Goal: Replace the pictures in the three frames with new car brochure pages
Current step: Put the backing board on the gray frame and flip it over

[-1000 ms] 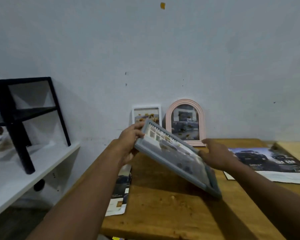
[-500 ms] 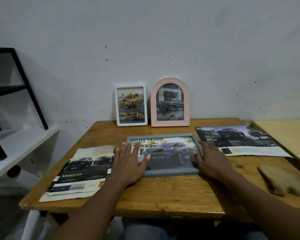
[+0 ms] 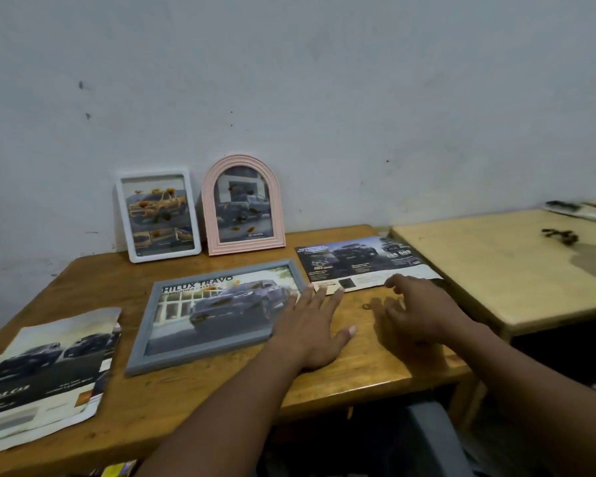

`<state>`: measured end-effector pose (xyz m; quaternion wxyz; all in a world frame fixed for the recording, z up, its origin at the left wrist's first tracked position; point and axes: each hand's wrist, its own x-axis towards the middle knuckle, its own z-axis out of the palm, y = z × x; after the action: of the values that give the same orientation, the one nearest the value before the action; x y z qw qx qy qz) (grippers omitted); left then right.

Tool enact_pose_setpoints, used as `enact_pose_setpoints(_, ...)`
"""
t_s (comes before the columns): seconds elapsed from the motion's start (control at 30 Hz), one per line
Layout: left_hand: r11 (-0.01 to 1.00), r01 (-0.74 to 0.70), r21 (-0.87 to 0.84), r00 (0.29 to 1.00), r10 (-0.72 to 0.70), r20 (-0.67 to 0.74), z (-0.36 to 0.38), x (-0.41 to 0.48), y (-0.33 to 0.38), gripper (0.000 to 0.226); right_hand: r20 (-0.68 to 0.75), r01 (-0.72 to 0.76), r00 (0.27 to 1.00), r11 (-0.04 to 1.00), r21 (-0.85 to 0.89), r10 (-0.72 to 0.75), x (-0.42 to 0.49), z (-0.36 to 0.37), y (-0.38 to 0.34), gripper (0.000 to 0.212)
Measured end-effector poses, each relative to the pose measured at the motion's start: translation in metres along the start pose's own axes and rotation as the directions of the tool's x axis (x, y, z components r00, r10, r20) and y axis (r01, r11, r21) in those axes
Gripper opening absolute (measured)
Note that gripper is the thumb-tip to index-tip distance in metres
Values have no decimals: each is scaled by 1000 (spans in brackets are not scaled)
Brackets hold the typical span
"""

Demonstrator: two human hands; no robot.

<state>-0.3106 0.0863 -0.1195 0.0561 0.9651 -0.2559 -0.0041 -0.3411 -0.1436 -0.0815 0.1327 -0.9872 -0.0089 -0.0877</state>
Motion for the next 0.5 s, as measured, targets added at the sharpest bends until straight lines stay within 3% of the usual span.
enact_pose_setpoints(0.1,998,19,-60,999,-16,37,-4,2,4,86,38,-29,999,1000,9,29,-22,0,19,48)
enact_pose_setpoints(0.2,973,29,-229,998,-16,55,-9,-3,6,89,-26,-19,999,1000,6,19,-29,7,19,40)
enact_pose_setpoints(0.3,928,19,-373,998,6,66,-13,-4,9,86,-121,-58,989,968,245,90,-20,3,6,33)
enact_pose_setpoints(0.33,908,14,-420,998,10,56,-15,-5,10,82,-132,-87,979,904,419,155,-16,-1,-1,31)
enact_pose_setpoints(0.37,879,13,-476,999,3,33,-17,-5,10,77,-79,-150,965,775,614,249,-9,-8,-8,27)
enact_pose_setpoints(0.4,844,16,-536,1000,-20,-1,-21,-6,8,71,43,-228,948,575,785,317,-2,-14,-16,24)
enact_pose_setpoints(0.47,785,38,-619,992,-103,-70,-30,-7,-5,61,333,-385,901,159,909,278,9,-25,-32,20)
enact_pose_setpoints(0.5,775,52,-630,984,-146,-99,-34,-8,-16,58,414,-435,882,52,899,226,14,-29,-39,23)
